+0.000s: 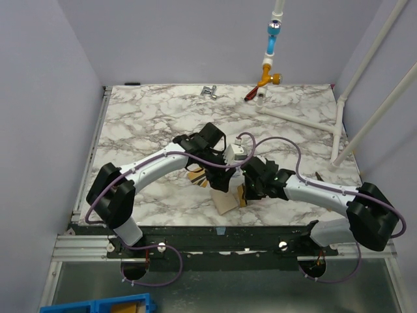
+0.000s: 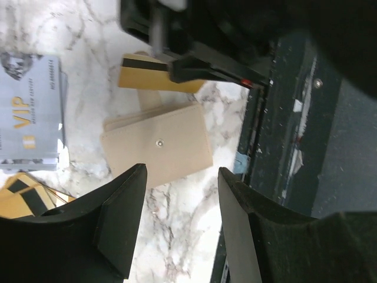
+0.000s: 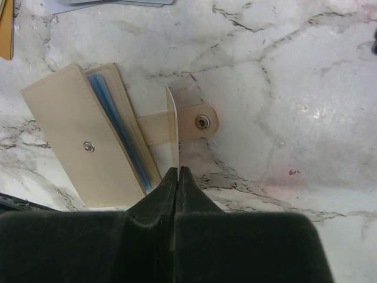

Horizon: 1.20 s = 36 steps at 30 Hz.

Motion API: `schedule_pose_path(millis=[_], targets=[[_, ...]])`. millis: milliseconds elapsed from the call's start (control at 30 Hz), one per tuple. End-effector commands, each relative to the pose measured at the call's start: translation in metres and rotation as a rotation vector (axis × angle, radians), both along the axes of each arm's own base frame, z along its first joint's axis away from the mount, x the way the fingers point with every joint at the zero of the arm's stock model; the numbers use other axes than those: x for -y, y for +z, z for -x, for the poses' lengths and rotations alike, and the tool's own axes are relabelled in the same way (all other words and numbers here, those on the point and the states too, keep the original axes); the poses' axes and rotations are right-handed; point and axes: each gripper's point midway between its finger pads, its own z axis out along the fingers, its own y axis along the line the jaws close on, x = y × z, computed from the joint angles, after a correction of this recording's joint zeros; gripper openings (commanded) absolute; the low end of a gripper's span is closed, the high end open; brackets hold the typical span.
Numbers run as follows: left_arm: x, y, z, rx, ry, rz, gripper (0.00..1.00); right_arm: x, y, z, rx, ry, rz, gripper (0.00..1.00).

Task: Put the credit cards into the card holder
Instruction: Pick up the credit card from the center of the board.

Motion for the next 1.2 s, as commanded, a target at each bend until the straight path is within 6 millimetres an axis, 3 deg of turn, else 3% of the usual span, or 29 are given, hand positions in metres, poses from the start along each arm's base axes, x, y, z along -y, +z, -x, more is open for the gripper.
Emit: schedule_pose_path(millis=[0, 233, 533, 767, 967, 1167], targets=[[0.017, -0.001, -0.03, 0.081, 0.068, -0.013, 0.54, 0.04, -0.018, 0.015, -0.045, -0.136, 0.112, 0.01], [0.037, -0.018, -0.034, 0.13, 0.114, -0.043, 0.54, 0.046, -0.023, 0.03, -0.081, -0.226, 0.056, 0.01], [0.04, -0.043, -0.053, 0.187, 0.315, -0.125, 0.56, 0.052, -0.034, 0.036, -0.074, -0.313, -0.008, 0.01], [0.054, -0.073, -0.041, 0.083, 0.368, -0.192, 0.6, 0.055, -0.044, 0.039, -0.071, -0.35, -0.039, 0.01], [0.06, -0.081, -0.042, 0.122, 0.353, -0.233, 0.6, 0.057, -0.044, 0.039, -0.069, -0.363, -0.049, 0.01], [0.057, -0.077, -0.046, 0.176, 0.306, -0.259, 0.58, 0.057, -0.045, 0.04, -0.074, -0.361, -0.045, 0.01]])
